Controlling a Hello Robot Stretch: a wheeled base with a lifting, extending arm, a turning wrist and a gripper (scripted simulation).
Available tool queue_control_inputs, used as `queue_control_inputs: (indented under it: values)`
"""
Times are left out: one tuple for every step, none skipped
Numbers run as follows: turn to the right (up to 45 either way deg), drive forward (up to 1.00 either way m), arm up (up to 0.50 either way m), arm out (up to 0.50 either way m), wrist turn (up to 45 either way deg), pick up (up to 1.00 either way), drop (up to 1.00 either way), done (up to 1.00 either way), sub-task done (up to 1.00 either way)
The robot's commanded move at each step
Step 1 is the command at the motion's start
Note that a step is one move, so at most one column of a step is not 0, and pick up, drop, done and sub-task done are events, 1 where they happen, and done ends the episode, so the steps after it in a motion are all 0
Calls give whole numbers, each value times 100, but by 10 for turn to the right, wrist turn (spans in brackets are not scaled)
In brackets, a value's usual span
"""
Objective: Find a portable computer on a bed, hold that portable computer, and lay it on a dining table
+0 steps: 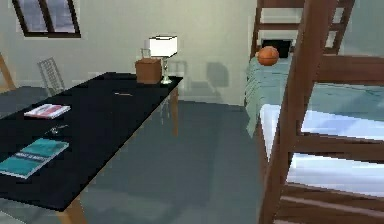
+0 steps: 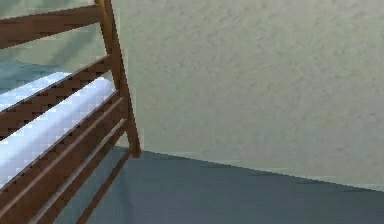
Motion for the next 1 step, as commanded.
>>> queue_control_inputs:
  values:
    - [0,60,0,0,0,0,0,0,0]
